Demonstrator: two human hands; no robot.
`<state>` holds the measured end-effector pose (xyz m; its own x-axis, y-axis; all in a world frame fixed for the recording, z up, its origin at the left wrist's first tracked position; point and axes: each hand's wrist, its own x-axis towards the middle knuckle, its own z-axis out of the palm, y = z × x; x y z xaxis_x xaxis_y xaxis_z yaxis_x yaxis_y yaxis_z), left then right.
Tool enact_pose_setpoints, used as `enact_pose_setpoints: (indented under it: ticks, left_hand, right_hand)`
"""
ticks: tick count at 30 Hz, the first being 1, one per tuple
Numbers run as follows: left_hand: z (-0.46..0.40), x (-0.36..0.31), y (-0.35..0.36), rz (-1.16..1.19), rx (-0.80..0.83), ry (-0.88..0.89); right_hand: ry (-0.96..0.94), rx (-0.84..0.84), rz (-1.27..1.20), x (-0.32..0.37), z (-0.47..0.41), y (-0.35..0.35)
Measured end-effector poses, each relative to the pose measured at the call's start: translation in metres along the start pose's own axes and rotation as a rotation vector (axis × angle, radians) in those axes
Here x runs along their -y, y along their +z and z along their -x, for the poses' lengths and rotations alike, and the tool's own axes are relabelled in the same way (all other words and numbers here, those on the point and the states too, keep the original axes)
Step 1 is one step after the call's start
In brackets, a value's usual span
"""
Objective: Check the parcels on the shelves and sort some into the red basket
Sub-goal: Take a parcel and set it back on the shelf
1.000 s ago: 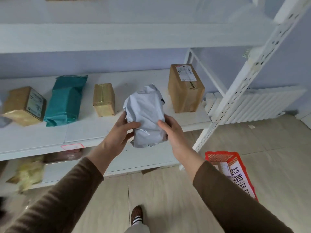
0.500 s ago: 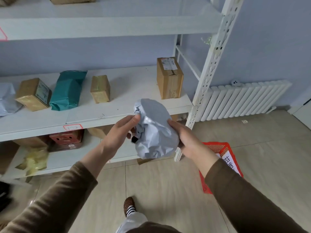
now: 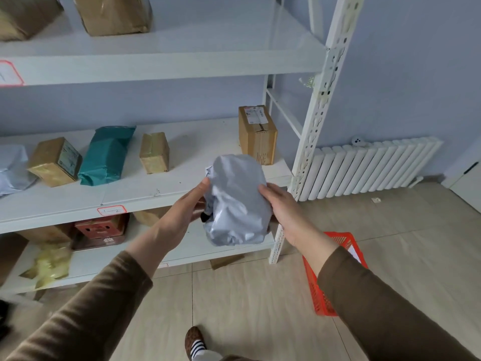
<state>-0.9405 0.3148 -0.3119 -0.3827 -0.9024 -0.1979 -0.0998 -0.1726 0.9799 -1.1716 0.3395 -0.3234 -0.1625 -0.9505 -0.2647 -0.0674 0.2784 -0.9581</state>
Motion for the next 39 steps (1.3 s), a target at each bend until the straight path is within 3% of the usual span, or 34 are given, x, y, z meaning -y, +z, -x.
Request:
enact_pose_setpoints:
  ticks: [4, 6, 9, 13, 15, 17, 20, 24, 28, 34, 37, 39]
  left_hand:
    - [-0.009, 0.018, -0.001, 0.359, 0.014, -0.065]
    - [-0.009, 0.023, 0.007, 0.618, -0.002, -0.097]
    - [-0.008, 0.034, 0.01, 0.838, -0.076, -0.123]
    - [-0.01, 0.041, 0.002, 0.876, -0.123, -0.073]
    - [-0.011, 0.044, -0.002, 0.718, -0.129, 0.054]
    - [-0.012, 0.044, -0.004, 0.414, -0.182, 0.219]
    - [-0.01, 0.042, -0.006, -0.196, -0.336, 0.456]
    - [-0.017, 0.062, -0.009, -1.028, -0.41, 0.896]
    - [-0.021, 0.079, -0.02, -1.21, -0.451, 1.062]
    - [-0.027, 0.089, -0.033, -1.325, -0.401, 1.182]
    - [-0.031, 0.094, -0.034, -1.346, -0.352, 1.111]
    - [-0.034, 0.098, -0.036, -1.35, -0.302, 0.927]
  right_hand:
    - [-0.657, -0.106, 0.602, 0.01, 0.016, 0.015]
    - [-0.851, -0.104, 0.862, 0.011, 0.023, 0.03]
    - [-0.977, -0.073, 1.09, 0.005, 0.034, 0.056]
    - [-0.98, -0.054, 1.037, 0.002, 0.036, 0.067]
    - [-0.852, -0.06, 0.849, 0.001, 0.032, 0.061]
    - [-0.644, -0.017, 0.468, 0.004, 0.03, 0.054]
    - [-0.272, 0.066, -0.161, 0.01, 0.021, 0.04]
    - [0.054, 0.152, -0.668, -0.005, -0.002, 0.015]
    - [0.223, 0.325, -0.672, -0.017, -0.008, -0.004]
    - [0.164, 0.354, -0.409, -0.028, -0.012, 0.001]
    - [0.147, 0.276, -0.423, -0.036, -0.02, 0.01]
    - [0.131, 0.186, -0.411, -0.037, -0.025, 0.016]
